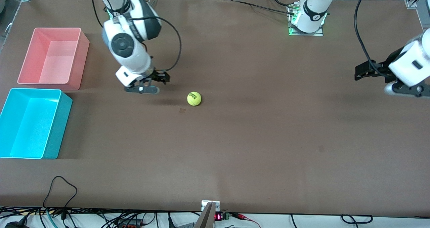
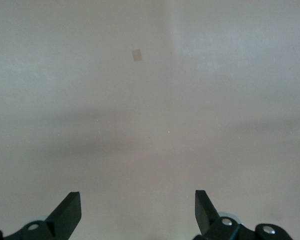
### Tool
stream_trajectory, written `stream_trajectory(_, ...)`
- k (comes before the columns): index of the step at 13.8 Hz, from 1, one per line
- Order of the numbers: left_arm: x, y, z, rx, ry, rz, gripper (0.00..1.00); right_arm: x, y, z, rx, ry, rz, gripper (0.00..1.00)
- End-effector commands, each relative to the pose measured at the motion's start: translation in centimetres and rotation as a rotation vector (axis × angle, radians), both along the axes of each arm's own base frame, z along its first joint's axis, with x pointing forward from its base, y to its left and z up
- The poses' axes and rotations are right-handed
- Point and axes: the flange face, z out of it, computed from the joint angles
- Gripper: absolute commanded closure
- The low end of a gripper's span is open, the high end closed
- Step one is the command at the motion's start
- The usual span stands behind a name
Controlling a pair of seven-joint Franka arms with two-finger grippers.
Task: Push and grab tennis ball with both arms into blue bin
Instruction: 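Move the right gripper over the ball while the left gripper withdraws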
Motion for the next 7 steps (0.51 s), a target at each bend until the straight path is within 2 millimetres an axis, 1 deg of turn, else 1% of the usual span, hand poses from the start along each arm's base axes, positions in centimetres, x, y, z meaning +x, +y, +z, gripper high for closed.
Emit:
stream_trajectory(1,-2.7,-1.5,-0.4,-0.005,-0.097,-0.014,0.0,-1.4,4.0,-1.7,0.015,-0.031,-0.043,0.0)
stream_trajectory(2,-3.1,-2.6,-0.1,-0.008,-0.129,-0.029,0.0,-1.7,5.7,-2.6,0.034,-0.037,-0.054,0.0)
stream_trajectory(3,-3.7,-3.1,0.6,-0.006,-0.142,-0.028,0.0,-1.4,7.2,-2.6,0.069,-0.054,-0.085,0.0)
stream_trajectory(4,-4.0,-4.0,0.7,-0.007,-0.139,-0.036,0.0,-1.2,8.6,-2.7,0.082,-0.059,-0.092,0.0)
stream_trajectory(5,-3.8,-4.1,0.1,-0.007,-0.127,-0.014,0.0,-0.9,9.9,-3.2,0.083,-0.062,-0.08,0.0)
stream_trajectory(6,-3.8,-4.2,-0.9,-0.003,-0.106,-0.004,0.0,-0.6,10.7,-3.6,0.085,-0.064,-0.076,0.0)
stream_trajectory(7,-4.2,-4.6,-1.2,0.0,-0.086,-0.019,0.0,-0.3,11.0,-3.9,0.086,-0.067,-0.074,0.0)
